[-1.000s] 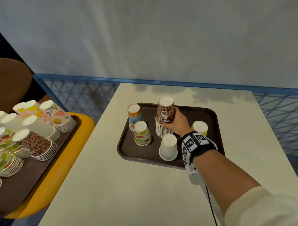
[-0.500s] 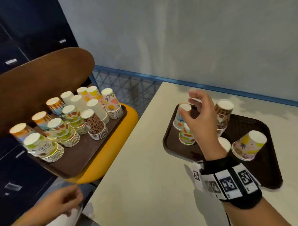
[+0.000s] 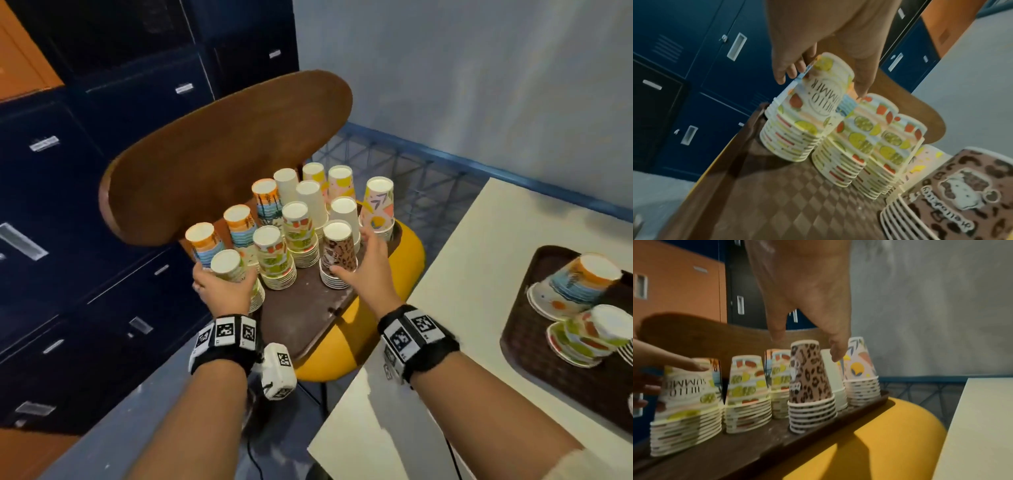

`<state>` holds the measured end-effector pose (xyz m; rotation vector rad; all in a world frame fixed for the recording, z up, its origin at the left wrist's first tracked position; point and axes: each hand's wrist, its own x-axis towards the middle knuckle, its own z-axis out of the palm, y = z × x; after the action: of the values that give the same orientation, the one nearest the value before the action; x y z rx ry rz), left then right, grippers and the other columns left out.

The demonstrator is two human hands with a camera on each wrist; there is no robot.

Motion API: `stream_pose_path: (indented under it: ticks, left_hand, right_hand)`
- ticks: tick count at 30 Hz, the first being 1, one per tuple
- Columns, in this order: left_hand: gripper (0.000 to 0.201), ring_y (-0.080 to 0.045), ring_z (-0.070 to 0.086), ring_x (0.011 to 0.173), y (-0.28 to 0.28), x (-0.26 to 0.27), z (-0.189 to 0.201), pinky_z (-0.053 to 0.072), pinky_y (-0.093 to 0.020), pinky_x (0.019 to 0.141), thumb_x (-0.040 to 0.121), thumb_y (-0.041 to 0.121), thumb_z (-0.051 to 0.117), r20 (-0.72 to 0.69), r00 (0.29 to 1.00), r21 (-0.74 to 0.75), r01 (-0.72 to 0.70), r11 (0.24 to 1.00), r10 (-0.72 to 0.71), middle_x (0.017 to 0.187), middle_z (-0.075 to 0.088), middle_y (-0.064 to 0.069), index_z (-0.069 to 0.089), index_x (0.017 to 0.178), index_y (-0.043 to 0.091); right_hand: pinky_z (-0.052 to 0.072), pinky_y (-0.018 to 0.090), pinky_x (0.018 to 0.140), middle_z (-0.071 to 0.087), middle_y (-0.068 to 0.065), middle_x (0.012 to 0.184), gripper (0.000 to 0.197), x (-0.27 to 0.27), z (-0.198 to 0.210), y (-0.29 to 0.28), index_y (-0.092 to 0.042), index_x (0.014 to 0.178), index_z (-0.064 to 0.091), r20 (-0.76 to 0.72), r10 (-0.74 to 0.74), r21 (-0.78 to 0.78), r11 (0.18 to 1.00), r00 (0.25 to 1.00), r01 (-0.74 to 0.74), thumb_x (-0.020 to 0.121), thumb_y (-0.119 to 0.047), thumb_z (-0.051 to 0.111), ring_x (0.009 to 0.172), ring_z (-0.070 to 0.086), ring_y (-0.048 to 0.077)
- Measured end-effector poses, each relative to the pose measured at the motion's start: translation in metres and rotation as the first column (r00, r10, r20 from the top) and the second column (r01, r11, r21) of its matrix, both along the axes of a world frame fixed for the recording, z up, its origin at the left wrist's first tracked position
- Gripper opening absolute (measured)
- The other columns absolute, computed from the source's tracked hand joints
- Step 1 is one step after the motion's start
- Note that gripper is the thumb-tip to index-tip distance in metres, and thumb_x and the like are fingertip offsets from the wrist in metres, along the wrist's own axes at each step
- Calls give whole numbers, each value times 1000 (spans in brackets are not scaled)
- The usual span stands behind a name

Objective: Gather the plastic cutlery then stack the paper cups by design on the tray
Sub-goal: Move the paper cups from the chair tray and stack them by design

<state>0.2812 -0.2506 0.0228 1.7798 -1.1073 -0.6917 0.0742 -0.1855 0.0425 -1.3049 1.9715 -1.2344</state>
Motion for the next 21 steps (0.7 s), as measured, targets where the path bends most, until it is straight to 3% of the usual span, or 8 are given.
stream_pose_path:
  ticks: [4,10,16,21]
  left_hand:
    - [84,-34,38,131,-13,6,-22,34,-42,105,65,19,81,-35,999,71,26,997,-24,138,43,-21,35,133,5]
    - [82,-34,44,128,-17,7,-43,38,-45,103,61,19,84,-35,998,126,54,991,-50,135,50,-18,41,131,7]
    - [82,-32,47,126,-14,9,-50,39,-41,102,62,13,83,-93,990,144,114,983,-101,133,53,-17,38,130,6]
    - [81,-33,49,123,-7,8,-48,40,-42,102,60,14,84,-128,981,139,165,976,-148,130,55,-15,38,127,11]
  right_hand:
    - [33,38,111,38,16,139,97,16,-31,-34,-8,137,28,49,-79,104,992,996,74,61,-23,85,133,34,28]
    - [34,39,110,42,15,138,100,24,-57,-51,-12,138,29,85,-160,150,978,983,146,56,-19,87,131,38,28]
    - [36,52,105,54,13,130,84,33,-66,-51,-14,127,34,41,-182,203,964,982,170,60,-27,83,123,49,33]
    - [41,47,104,53,12,131,85,35,-63,-40,-14,128,34,57,-137,174,977,989,126,59,-26,82,122,50,30]
